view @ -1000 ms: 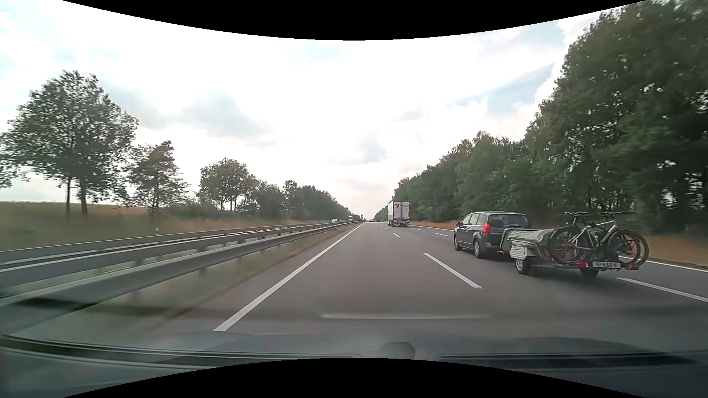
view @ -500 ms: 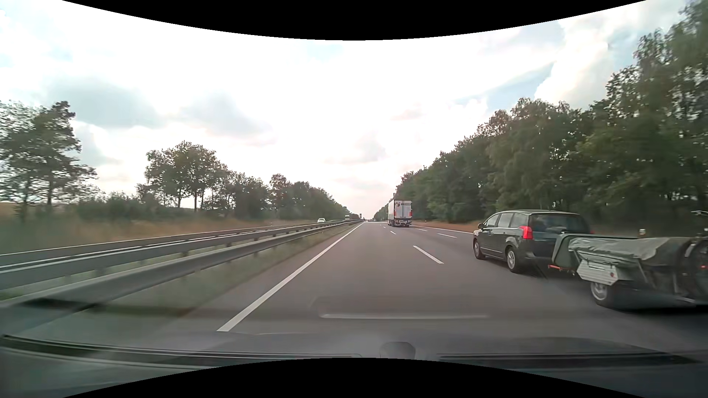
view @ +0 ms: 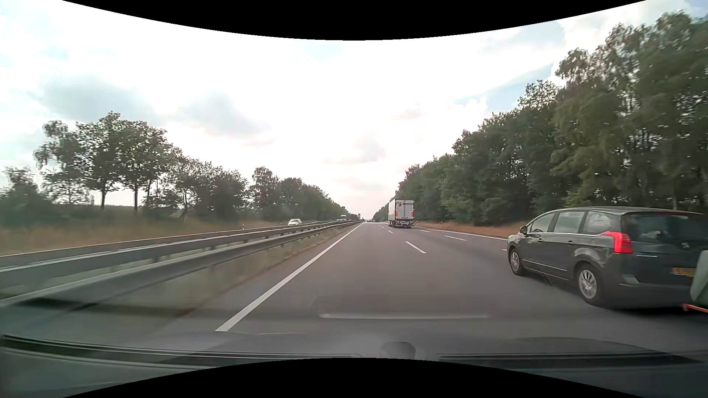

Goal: Follow the waypoints while adhering to traffic rules and regulations

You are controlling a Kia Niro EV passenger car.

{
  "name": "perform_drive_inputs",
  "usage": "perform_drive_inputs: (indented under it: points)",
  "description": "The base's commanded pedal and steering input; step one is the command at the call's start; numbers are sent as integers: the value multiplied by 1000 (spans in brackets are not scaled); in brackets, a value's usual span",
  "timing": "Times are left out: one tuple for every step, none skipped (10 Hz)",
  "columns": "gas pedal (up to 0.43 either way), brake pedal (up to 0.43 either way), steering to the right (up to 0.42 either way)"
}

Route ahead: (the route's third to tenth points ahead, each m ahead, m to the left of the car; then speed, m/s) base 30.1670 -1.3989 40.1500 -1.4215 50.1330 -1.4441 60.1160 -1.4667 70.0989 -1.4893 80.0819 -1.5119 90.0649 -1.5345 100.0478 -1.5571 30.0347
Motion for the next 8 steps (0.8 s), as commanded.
perform_drive_inputs:
  points:
    - [449, 0, -3]
    - [449, 0, -3]
    - [449, 0, -4]
    - [449, 0, -3]
    - [449, 0, -3]
    - [449, 0, -3]
    - [449, 0, -3]
    - [449, 0, -3]
